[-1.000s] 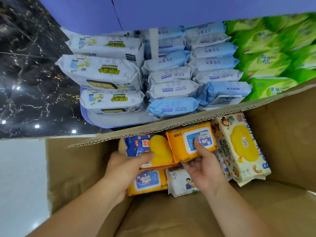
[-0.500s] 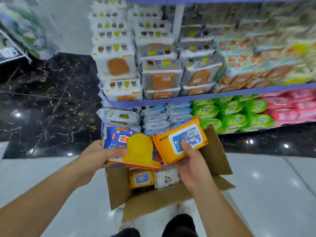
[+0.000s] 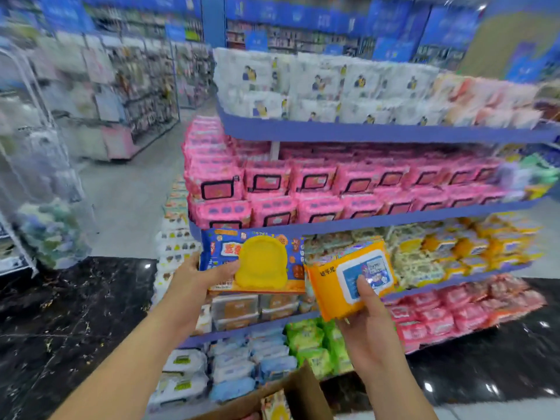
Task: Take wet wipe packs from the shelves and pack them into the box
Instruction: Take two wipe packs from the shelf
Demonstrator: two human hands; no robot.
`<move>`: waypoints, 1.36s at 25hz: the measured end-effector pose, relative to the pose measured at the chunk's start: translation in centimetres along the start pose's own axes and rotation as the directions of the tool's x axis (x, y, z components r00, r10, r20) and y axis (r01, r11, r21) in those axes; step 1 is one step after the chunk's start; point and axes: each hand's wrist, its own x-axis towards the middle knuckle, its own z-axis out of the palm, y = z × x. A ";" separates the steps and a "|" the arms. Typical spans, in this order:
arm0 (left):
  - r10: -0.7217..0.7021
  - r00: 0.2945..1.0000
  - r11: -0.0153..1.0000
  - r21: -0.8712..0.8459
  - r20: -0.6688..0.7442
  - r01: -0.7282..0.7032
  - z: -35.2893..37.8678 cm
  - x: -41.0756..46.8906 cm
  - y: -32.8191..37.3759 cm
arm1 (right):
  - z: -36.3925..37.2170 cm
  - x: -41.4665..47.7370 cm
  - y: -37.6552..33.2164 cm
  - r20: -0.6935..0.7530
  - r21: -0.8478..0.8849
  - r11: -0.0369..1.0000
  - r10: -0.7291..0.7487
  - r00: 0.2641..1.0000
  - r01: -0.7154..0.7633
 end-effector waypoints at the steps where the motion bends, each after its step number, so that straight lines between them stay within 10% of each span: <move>1: 0.037 0.999 0.998 -0.046 0.000 -0.037 2.2 0.3 0.9 | -0.2 0.4 -2.4 0.009 -0.004 1.000 -0.026 1.000 0.026; 15: 0.224 0.938 0.950 -0.272 0.263 -0.151 39.9 9.6 5.7 | -16.9 6.6 -34.2 -0.151 -0.130 0.921 -0.384 0.911 0.367; 34: 0.178 0.874 0.971 -0.224 0.452 -0.082 88.5 35.6 1.5 | -46.9 33.3 -64.9 -0.417 -0.205 0.885 -0.465 0.781 0.418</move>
